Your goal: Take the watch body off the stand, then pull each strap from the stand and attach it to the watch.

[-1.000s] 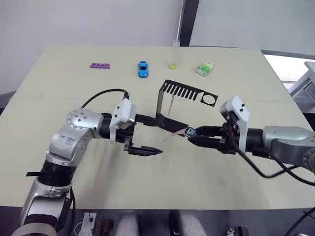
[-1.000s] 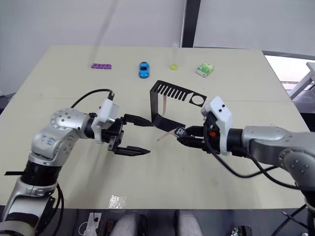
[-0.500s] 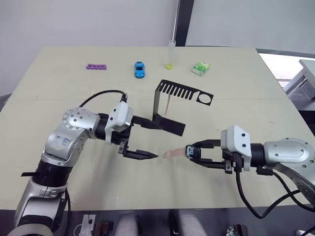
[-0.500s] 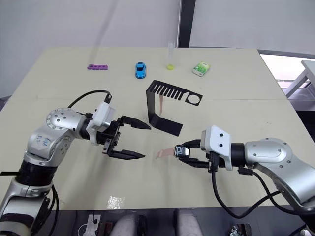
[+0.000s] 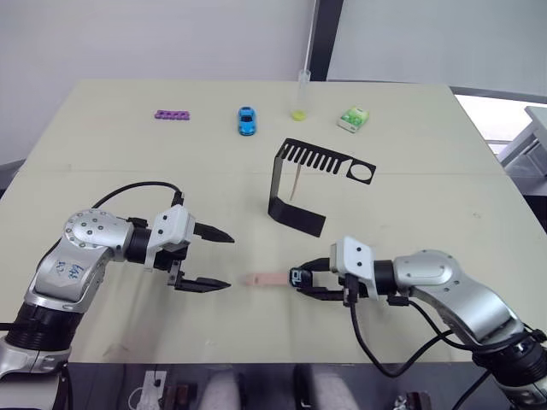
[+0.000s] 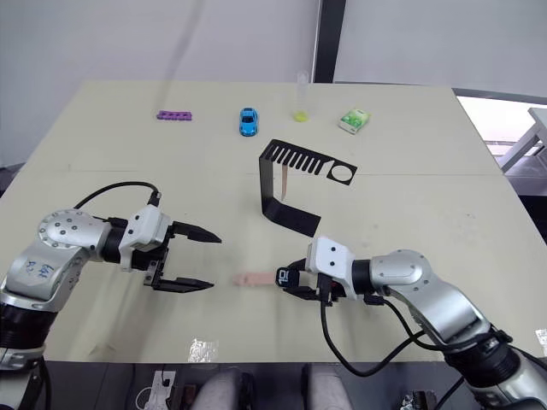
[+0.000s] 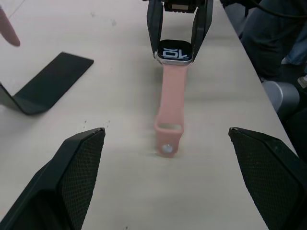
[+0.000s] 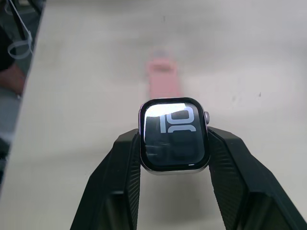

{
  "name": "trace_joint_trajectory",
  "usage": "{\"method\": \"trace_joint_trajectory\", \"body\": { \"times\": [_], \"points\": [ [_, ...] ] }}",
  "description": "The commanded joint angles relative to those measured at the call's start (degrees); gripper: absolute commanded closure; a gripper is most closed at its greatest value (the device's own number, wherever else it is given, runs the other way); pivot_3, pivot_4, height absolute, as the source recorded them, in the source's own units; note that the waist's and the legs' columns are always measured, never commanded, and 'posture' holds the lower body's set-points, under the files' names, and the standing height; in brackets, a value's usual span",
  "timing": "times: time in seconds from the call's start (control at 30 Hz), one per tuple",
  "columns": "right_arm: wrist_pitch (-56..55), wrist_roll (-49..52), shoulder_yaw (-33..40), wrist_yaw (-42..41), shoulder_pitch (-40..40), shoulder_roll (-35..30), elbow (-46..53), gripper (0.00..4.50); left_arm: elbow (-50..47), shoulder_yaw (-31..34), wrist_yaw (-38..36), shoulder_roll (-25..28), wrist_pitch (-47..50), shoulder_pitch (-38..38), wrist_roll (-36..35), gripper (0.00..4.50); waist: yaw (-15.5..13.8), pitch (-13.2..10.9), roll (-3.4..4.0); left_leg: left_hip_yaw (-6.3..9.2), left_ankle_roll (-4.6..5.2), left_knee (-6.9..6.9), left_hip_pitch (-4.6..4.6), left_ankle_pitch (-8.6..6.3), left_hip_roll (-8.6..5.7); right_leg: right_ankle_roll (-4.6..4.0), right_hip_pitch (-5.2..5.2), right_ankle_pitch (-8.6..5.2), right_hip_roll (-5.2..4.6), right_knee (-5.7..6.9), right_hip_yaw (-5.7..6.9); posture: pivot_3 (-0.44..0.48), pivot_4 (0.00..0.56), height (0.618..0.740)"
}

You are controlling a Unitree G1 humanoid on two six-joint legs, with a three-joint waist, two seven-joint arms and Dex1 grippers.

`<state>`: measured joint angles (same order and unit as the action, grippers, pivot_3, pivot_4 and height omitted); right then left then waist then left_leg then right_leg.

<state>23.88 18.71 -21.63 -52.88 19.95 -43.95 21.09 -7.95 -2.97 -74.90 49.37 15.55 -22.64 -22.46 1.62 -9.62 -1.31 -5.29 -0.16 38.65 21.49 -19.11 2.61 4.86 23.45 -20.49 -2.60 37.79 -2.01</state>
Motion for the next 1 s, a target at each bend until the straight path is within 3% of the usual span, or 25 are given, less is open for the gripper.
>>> {"method": "trace_joint_trajectory", "body": {
  "times": [0.03,0.13,0.33,0.5,0.6,0.67,0.73,0.9,1.0],
  "points": [
    [-2.32,-4.54,-1.78,-2.07,2.61,1.13,-3.64,2.98,-1.15,0.17,0.3,-0.32,-1.84,0.53,0.71,0.03,0.18,0.0,0.0,0.0,0.0,0.0,-0.01,0.0,0.01,0.0,0.0,0.0,0.01,0.03,0.0,0.0,0.15,0.74],
    [-3.12,-6.39,-1.97,-3.49,3.52,1.29,-5.47,2.98,-1.4,-0.22,0.56,-0.89,-1.91,0.79,0.7,0.03,0.14,0.0,0.0,-0.02,-0.02,0.01,-0.01,0.0,0.05,-0.01,0.05,-0.01,0.04,0.08,0.01,0.0,0.15,0.74],
    [-0.79,-3.83,1.34,-7.86,5.56,0.15,-5.09,0.11,1.33,-0.65,1.04,-2.88,-0.6,-0.83,0.43,0.0,0.11,0.0,0.01,-0.02,-0.03,0.07,-0.01,0.0,0.05,-0.01,0.05,0.0,0.04,0.15,0.02,0.0,0.15,0.74],
    [0.0,4.97,13.91,-13.48,-1.45,-8.03,1.38,0.05,1.76,3.49,2.8,-2.08,1.61,2.1,-1.28,0.0,-0.11,0.0,0.0,0.02,0.08,0.09,0.05,-0.1,0.03,0.0,0.0,0.0,-0.02,0.2,0.08,0.0,0.15,0.74],
    [3.59,11.5,30.23,-12.33,-11.44,-10.88,4.13,0.05,-0.24,11.75,7.79,-2.22,7.4,7.18,-6.19,0.0,-0.03,0.01,-0.02,0.04,0.09,0.17,0.03,-0.12,0.07,0.02,-0.09,0.01,-0.02,0.19,0.09,0.0,0.15,0.74],
    [6.19,13.92,43.51,-10.98,-20.25,-9.76,4.13,0.05,-0.48,18.34,12.48,-2.86,11.12,11.18,-8.79,0.0,-0.07,0.01,-0.02,0.06,0.06,0.08,-0.04,-0.13,0.1,0.02,-0.12,0.01,0.0,0.2,0.08,0.0,0.15,0.74],
    [6.52,14.29,51.74,-9.69,-27.01,-8.03,3.94,0.05,0.0,23.05,16.23,-3.37,13.65,13.54,-10.31,0.0,-0.1,0.02,-0.03,0.06,0.05,0.0,-0.06,-0.13,0.09,0.02,-0.15,0.01,0.02,0.16,0.07,0.0,0.15,0.74],
    [6.12,14.24,62.31,-5.96,-38.06,-2.17,5.1,0.05,3.87,32.75,22.56,-4.34,18.52,15.67,-14.14,0.0,-0.02,0.03,-0.07,0.09,0.27,-0.19,-0.64,-0.26,0.07,0.02,-0.78,0.01,0.02,-0.22,0.07,0.0,0.15,0.74],
    [6.7,15.59,62.26,-3.75,-38.85,-0.26,6.77,0.05,4.37,32.32,22.82,-4.3,18.61,15.28,-14.23,0.0,0.2,0.04,-0.07,-0.04,0.23,-0.55,-1.17,-0.26,0.03,-0.02,-1.09,-0.01,-0.01,-0.28,-0.03,0.0,0.15,0.74]
  ]
}}
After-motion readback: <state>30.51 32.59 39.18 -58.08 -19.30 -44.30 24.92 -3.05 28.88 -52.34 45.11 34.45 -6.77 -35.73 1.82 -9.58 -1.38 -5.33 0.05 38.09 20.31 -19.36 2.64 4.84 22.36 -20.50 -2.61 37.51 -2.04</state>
